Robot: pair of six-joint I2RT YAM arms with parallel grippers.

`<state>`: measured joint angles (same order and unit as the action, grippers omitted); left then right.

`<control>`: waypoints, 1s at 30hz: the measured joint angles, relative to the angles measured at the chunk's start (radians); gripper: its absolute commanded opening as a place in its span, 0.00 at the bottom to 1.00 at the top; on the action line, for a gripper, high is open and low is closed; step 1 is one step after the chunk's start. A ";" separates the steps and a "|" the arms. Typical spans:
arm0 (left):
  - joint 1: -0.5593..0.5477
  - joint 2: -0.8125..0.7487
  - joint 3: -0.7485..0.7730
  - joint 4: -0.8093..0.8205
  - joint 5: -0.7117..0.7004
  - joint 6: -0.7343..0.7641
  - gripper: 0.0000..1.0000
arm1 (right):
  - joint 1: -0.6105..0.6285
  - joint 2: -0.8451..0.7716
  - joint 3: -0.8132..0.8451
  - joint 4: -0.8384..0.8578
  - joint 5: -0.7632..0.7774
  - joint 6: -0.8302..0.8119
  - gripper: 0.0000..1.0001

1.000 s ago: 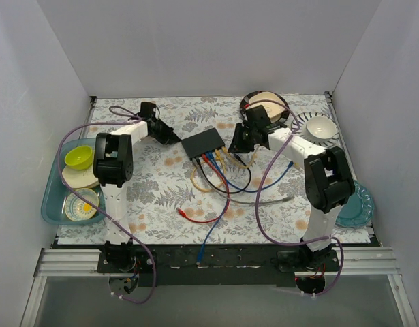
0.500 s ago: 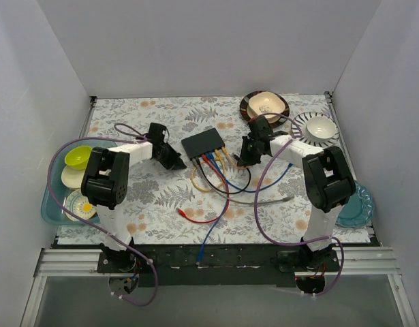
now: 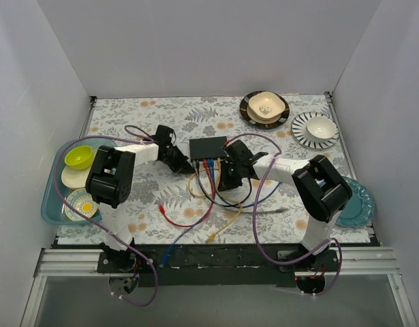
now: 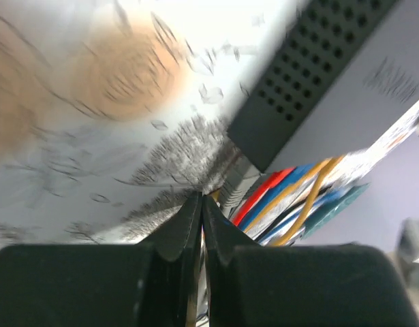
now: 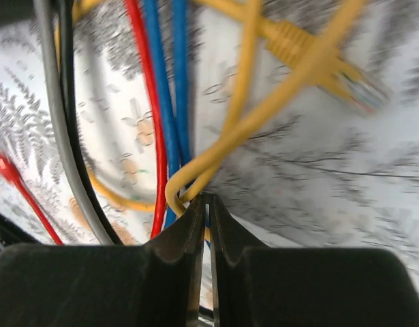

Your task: Pull the plug from the switch port

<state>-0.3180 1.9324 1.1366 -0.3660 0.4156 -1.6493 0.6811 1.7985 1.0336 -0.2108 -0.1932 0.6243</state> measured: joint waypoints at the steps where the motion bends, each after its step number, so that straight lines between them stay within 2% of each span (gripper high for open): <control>1: 0.012 0.004 0.006 -0.002 0.000 0.003 0.03 | 0.016 0.003 0.001 0.005 -0.005 0.007 0.15; 6: 0.111 0.003 0.019 -0.027 -0.016 0.029 0.03 | 0.109 0.072 0.055 0.046 -0.070 0.082 0.15; 10: 0.185 -0.031 0.019 -0.079 -0.080 0.068 0.03 | 0.138 0.096 0.077 0.056 -0.085 0.117 0.17; 12: 0.202 -0.064 0.017 -0.110 -0.119 0.085 0.03 | 0.126 0.087 0.077 0.034 -0.077 0.121 0.20; 15: 0.199 -0.145 0.001 -0.134 -0.155 0.100 0.04 | 0.078 0.032 0.073 -0.050 -0.010 0.096 0.31; 17: 0.196 -0.218 -0.026 -0.130 -0.173 0.102 0.04 | 0.030 -0.033 0.069 -0.097 0.042 0.070 0.33; 18: 0.195 -0.250 -0.041 -0.128 -0.180 0.101 0.04 | 0.002 -0.070 0.069 -0.111 0.063 0.057 0.32; 22: 0.190 -0.280 -0.068 -0.116 -0.182 0.098 0.03 | -0.110 -0.159 0.088 -0.110 0.090 0.024 0.18; 30: 0.190 -0.160 -0.068 -0.093 -0.170 0.093 0.02 | -0.144 0.064 0.201 -0.143 0.090 -0.002 0.14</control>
<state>-0.1276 1.7721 1.0683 -0.4595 0.2455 -1.5566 0.5369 1.8626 1.2343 -0.3538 -0.1032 0.6228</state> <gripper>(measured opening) 0.029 0.151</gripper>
